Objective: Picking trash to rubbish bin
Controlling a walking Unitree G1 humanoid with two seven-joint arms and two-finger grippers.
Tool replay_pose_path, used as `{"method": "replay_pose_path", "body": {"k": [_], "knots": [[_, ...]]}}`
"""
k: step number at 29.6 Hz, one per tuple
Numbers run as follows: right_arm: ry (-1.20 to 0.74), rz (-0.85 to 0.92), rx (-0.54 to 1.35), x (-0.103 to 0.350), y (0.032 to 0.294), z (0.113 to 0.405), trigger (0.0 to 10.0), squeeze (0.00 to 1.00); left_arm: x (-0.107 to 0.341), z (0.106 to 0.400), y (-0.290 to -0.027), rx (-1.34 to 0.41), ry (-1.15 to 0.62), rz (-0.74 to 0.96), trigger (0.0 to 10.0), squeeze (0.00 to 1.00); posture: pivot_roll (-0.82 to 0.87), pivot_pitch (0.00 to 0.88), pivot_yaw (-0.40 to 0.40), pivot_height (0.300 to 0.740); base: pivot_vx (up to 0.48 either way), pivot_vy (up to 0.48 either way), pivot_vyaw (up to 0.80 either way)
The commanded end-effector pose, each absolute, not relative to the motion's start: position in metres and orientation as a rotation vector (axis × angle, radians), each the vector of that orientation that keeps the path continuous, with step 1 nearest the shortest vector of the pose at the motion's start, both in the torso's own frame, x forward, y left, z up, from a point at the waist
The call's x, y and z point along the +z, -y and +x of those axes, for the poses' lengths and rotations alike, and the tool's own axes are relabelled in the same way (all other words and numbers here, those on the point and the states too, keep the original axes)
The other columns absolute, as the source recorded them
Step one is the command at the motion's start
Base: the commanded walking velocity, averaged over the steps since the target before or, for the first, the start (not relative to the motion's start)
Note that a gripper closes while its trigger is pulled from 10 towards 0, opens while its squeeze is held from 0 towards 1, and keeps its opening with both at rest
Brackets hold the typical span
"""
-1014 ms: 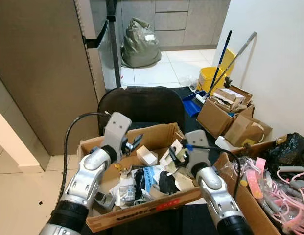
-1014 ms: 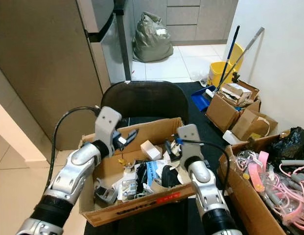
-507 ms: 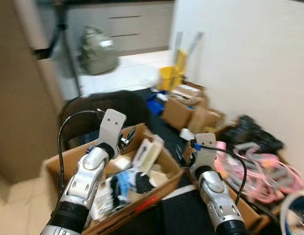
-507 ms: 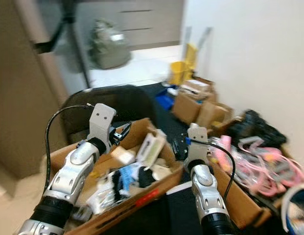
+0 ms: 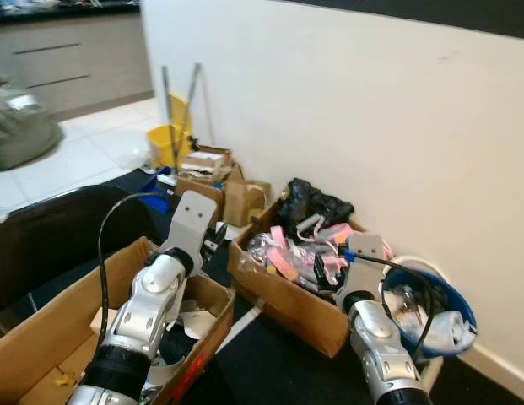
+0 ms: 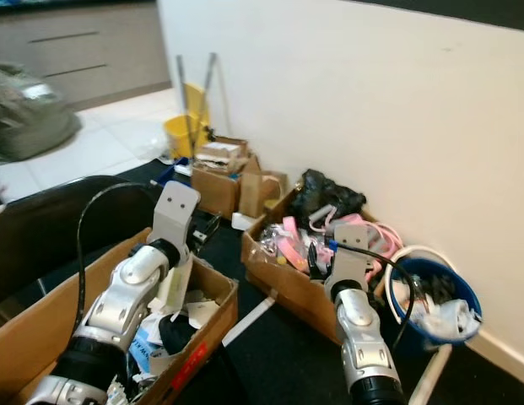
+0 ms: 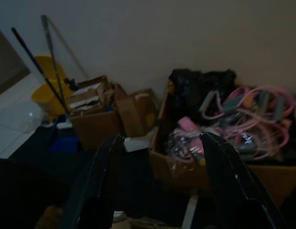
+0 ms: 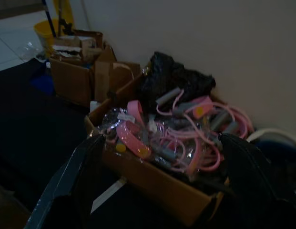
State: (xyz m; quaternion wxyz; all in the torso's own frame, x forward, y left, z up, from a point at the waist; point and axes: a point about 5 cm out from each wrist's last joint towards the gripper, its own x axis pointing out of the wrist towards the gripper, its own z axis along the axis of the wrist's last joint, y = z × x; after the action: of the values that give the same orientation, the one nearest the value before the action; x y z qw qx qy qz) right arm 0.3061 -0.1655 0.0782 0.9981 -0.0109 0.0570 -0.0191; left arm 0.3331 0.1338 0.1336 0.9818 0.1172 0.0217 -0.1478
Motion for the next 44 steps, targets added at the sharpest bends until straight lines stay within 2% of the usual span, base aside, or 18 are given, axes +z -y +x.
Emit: {"method": "replay_pose_path", "body": {"k": [1,10,29,38,39,41,44], "knots": [[-0.128,-0.018,-0.042,0.075,0.165,0.303,10.0,0.00,0.129,0.333,-0.138,-0.287,-0.073,0.244,10.0,0.00,-0.05,0.005,0.024,0.740,0.000,0.000,-0.80],[-0.193,-0.042,-0.039,0.064,0.167,0.293,10.0,0.00,0.108,0.329,-0.140,-0.299,-0.158,0.295,10.0,0.00,-0.05,0.013,0.024,0.740,0.000,0.000,-0.80],[-0.201,-0.024,-0.038,0.067,0.163,0.292,10.0,0.00,0.109,0.328,-0.136,-0.280,-0.205,0.057,10.0,0.00,-0.05,0.027,0.018,0.740,0.000,0.000,-0.80],[-0.210,-0.030,-0.042,0.066,0.164,0.290,10.0,0.00,0.109,0.329,-0.140,-0.266,-0.208,0.088,10.0,0.00,-0.05,0.037,0.015,0.740,0.000,0.000,-0.80],[-0.211,-0.032,-0.039,0.066,0.164,0.290,10.0,0.00,0.110,0.329,-0.140,-0.263,-0.195,0.166,10.0,0.00,-0.05,0.040,0.015,0.740,0.000,0.000,-0.80],[-0.211,-0.034,-0.036,0.066,0.163,0.290,10.0,0.00,0.107,0.329,-0.140,-0.267,-0.204,0.216,10.0,0.00,-0.05,0.040,0.015,0.740,0.000,0.000,-0.80],[-0.212,-0.035,-0.034,0.067,0.163,0.290,10.0,0.00,0.108,0.330,-0.139,-0.256,-0.200,0.189,10.0,0.00,-0.05,0.044,0.015,0.740,0.000,0.000,-0.80]]}}
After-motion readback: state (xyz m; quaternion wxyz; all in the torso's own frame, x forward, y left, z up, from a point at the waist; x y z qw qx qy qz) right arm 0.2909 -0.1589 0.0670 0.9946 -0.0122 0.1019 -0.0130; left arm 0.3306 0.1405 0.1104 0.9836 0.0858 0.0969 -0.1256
